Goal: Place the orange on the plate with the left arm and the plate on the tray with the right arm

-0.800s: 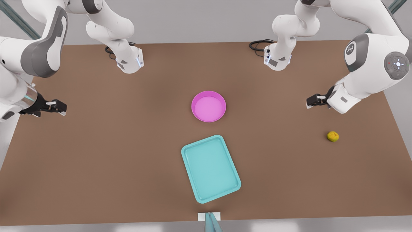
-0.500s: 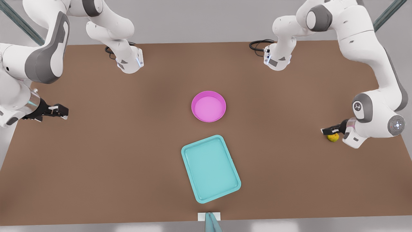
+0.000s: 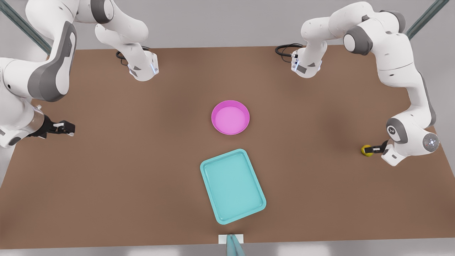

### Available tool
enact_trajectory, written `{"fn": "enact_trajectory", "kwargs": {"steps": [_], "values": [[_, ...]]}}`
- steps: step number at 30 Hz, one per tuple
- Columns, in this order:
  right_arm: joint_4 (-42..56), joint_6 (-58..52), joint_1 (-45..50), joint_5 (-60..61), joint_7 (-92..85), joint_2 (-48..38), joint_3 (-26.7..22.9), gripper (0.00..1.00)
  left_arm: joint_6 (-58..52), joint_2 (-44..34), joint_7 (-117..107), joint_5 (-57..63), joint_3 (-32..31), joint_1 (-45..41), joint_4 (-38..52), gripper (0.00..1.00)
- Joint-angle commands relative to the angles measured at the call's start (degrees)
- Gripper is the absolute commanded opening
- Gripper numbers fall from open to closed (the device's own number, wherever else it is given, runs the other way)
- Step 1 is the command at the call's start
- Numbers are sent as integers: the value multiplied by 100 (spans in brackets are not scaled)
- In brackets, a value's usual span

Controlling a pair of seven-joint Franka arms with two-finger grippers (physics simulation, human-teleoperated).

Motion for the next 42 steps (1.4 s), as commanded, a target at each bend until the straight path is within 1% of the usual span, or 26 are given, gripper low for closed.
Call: {"fn": "enact_trajectory", "kwargs": {"steps": [1, 3, 17, 25, 26, 27, 32, 33, 35, 37, 38, 39, 40, 41, 42], "values": [[0, -27, -7, 2, -73, -3, -3, 100, 356, 46, 1778, 3, 1, 6, -72, 100], [0, -18, 2, 11, -73, 6, -3, 100, 620, 187, 1778, 12, 1, 15, -72, 100], [9, 8, 11, 11, -73, 15, -3, 100, 751, 626, 1760, -5, 1, 111, -72, 100], [9, 8, 11, 11, -64, 23, 6, 100, 822, 706, 1743, -14, 1, 111, -72, 100], [9, 17, 11, 11, -73, 15, 6, 100, 813, 697, 1514, -14, 1, 111, -72, 88], [9, 17, 11, 11, -64, 32, 6, 100, 796, 688, 1505, -14, 1, 102, -72, 70], [9, 8, 11, 11, -73, 58, 6, 100, 778, 653, 1479, -14, 1, 102, -72, 69], [9, 8, 11, 11, -64, 58, 6, 100, 725, 600, 1295, -14, -8, 94, -72, 63], [9, 8, 11, 11, -64, 58, 6, 100, 717, 548, 1251, -14, -16, 85, -63, 62], [9, 8, 11, 11, -64, 58, 6, 100, -55, 65, 243, -14, -43, -449, -63, 64], [9, 8, 11, 11, -64, 58, 6, 100, -602, -226, -410, -14, -43, -1075, -10, 64], [9, 8, 11, 11, -73, 58, -3, 100, -742, -349, -463, -14, -192, -1163, 60, 64], [9, 8, 11, 11, -73, 58, 6, 100, -1120, -446, -814, -14, -447, -1277, 297, 64], [9, 8, 11, 11, -73, 58, 6, 100, -1621, -446, -1604, -14, -816, -1593, 710, 65], [9, 8, 11, 11, -73, 58, 6, 100, -1745, -446, -2378, -14, -922, -2190, 878, 65]]}}
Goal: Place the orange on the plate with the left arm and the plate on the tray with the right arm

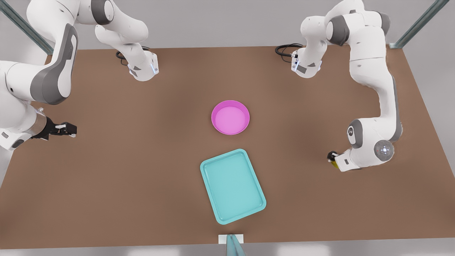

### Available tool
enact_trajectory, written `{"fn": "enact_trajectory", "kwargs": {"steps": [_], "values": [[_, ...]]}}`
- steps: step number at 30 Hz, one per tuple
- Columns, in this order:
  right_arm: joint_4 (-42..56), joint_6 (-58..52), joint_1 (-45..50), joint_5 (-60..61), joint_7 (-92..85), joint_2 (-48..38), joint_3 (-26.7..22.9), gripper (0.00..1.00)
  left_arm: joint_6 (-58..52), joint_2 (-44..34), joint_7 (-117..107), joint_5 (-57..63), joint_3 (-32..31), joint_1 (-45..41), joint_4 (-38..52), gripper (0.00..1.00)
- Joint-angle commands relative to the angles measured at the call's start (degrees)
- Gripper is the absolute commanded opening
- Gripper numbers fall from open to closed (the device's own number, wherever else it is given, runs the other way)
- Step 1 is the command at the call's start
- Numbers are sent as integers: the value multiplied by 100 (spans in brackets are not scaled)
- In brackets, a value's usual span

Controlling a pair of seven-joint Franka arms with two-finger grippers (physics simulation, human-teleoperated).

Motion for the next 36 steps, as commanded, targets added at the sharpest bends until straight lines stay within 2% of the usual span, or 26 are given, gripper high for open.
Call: {"fn": "enact_trajectory", "kwargs": {"steps": [1, 6, 8, 12, 16, 17, 22, 23, 24, 25, 28, 29, 30, 31, 32, 33, 34, 35, 36], "values": [[3, -3, 0, 3, -10, -7, -3, 100, -1221, -14, -3519, -7, -146, -886, 179, 66], [3, -3, 0, 3, -2, -7, -3, 100, -1370, 109, -5191, -33, -164, -3165, 135, 66], [3, -3, 0, 3, -2, -7, -3, 100, -1300, 381, -5903, -138, -173, -3596, 354, 66], [3, -3, 0, 3, -10, -7, -3, 100, -1414, 636, -6440, -323, -208, -4035, 557, 66], [3, -3, 0, 3, -10, -7, -3, 100, -1238, 785, -6440, -323, -208, -4035, 565, 66], [3, -2, 0, 3, -10, -7, -3, 100, -1230, 838, -6431, -410, -208, -4035, 557, 100], [3, -3, 0, 3, -10, 2, -3, 100, -1343, 751, -6361, -534, -121, -4062, 618, 100], [3, 6, 0, 3, -10, 2, -3, 100, -2597, -74, -5888, -762, 274, -3404, 784, 100], [3, -3, 0, 3, -10, 2, -3, 100, -3663, -383, -4939, -762, 1240, -3280, 1162, 100], [3, 6, 0, 3, -10, 2, -3, 100, -4226, -454, -4059, -754, 2067, -3280, 1505, 100], [3, -3, 0, 3, -19, -7, -3, 100, -4736, -647, -2837, -771, 3658, -3271, 1822, 100], [3, -11, -9, 3, -28, -7, -3, 100, -4816, -822, -2757, -806, 3967, -3262, 1831, 100], [3, -11, -17, 3, -45, -7, -11, 100, -4781, -902, -2774, -841, 3984, -3218, 1814, 100], [3, -11, -17, 3, -46, -7, -11, 100, -4536, -1155, -3247, -798, 3313, -2660, 1761, 100], [3, -3, -17, 12, -28, -7, -20, 100, -4184, -1735, -4162, -448, 479, -397, 1639, 100], [3, 15, -17, 21, -19, 2, -11, 100, -3772, -2183, -4128, 79, -950, 724, 1166, 100], [3, 6, -17, 30, -19, 11, -11, 100, -2900, -2888, -4111, 363, -1017, 719, 231, 100], [3, 6, -17, 38, -37, 19, -11, 100, -2961, -2792, -4146, 372, -1008, 728, 328, 100], [3, 6, -9, 73, -28, 54, -11, 100, -3470, -2467, -4111, 372, -1008, 746, 845, 100]]}}
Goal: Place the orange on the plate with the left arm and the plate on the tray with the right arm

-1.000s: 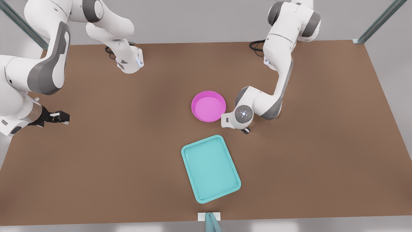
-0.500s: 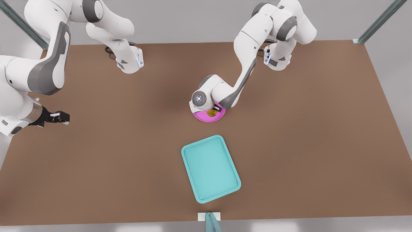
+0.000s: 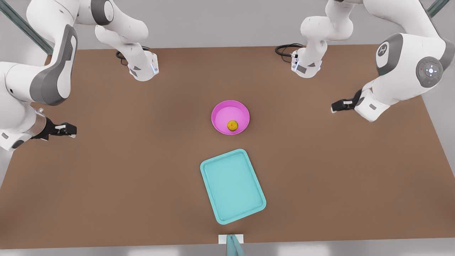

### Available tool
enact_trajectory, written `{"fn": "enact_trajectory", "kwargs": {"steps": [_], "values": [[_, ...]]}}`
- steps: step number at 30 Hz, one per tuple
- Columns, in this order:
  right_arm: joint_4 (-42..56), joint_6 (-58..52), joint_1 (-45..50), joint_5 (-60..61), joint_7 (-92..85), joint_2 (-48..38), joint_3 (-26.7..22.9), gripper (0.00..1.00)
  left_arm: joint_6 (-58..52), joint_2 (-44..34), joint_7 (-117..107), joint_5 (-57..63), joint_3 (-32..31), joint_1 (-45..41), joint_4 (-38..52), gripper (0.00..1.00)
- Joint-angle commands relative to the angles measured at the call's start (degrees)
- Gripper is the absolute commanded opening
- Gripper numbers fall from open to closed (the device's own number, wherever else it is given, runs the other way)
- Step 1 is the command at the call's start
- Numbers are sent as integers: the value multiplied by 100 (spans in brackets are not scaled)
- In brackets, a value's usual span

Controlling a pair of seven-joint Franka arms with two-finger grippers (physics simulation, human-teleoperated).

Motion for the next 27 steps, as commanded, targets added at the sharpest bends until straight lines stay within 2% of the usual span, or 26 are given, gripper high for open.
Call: {"fn": "enact_trajectory", "kwargs": {"steps": [1, 4, 6, 8, 11, 15, 17, 20, 23, 27], "values": [[3, -14, 39, 70, -20, 48, 12, 100, -106, 227, -108, 345, -167, 53, 398, 100], [-76, -41, 110, 236, -266, 347, 223, 100, -167, 227, -126, 327, -158, 44, 407, 100], [-77, 240, 136, 1397, -284, 1418, 249, 100, -361, 219, -82, 310, -141, 44, 416, 100], [-313, 837, 575, 2320, -231, 1885, 302, 100, -405, 219, -64, 319, -132, 53, 635, 100], [-2826, 3536, 813, 2575, -213, 611, 1005, 100, -352, 245, -73, 345, -132, 53, 644, 100], [-4602, 4599, 1217, 2584, -213, -444, 1269, 100, -369, 298, -99, 521, -132, 53, 644, 100], [-5218, 5435, 1507, 2689, -196, -523, 1410, 100, -369, 342, -108, 529, -132, 53, 644, 100], [-5280, 6129, 1850, 3541, -178, -31, 1884, 100, -361, 342, -117, 538, -132, 53, 644, 100], [-5157, 6578, 1938, 3630, -178, 391, 2174, 100, -369, 342, -126, 538, -132, 53, 644, 100], [-4779, 6595, 2386, 3964, -178, 777, 2183, 100, -378, 342, -170, 529, -132, 53, 644, 100]]}}
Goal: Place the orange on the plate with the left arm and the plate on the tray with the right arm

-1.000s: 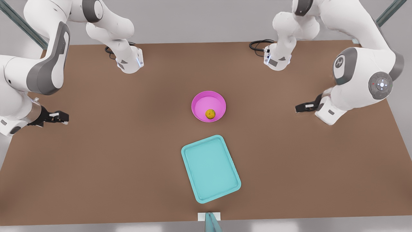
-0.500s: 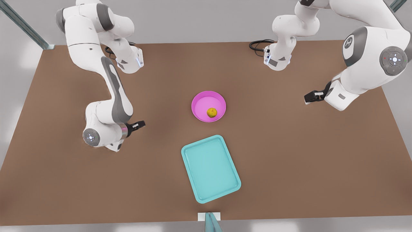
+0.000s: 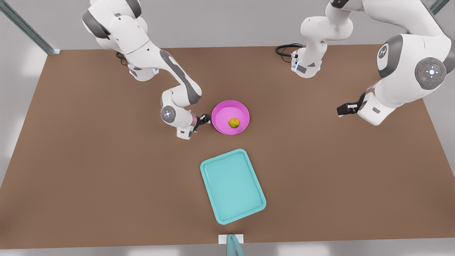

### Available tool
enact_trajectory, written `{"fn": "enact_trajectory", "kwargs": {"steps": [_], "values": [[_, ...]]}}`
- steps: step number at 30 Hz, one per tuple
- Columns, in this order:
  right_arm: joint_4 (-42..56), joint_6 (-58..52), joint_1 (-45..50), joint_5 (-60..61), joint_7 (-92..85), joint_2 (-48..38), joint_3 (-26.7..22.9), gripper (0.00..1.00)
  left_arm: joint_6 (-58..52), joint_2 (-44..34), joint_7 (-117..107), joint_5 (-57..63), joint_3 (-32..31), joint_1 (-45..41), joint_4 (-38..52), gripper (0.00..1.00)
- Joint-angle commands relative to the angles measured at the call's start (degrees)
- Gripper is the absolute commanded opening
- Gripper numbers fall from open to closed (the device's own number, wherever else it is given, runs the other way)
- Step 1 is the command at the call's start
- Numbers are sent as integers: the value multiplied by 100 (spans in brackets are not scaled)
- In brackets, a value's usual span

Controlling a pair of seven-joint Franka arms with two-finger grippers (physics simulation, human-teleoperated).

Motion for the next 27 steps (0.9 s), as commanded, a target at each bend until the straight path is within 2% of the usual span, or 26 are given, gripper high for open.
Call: {"fn": "enact_trajectory", "kwargs": {"steps": [1, 18, 20, 23, 25, 27], "values": [[69, 683, 164, 329, -46, 88, 7, 100, -16, -5, -79, 9, -1, 0, 3, 100], [236, 727, 385, 311, -64, 729, 341, 100, -33, 83, -79, -34, -18, -9, 3, 100], [236, 727, 385, 311, -73, 791, 385, 62, -42, 83, -87, -34, -27, -9, 3, 100], [306, 719, 385, 302, -90, 852, 393, 47, -33, 118, -87, -26, -36, -9, 3, 100], [315, 692, 376, 294, -108, 844, 411, 32, -33, 118, -79, -26, -54, -9, 3, 100], [323, 692, 367, 293, -125, 844, 437, 27, -16, 162, -70, -17, -54, 0, 3, 100]]}}
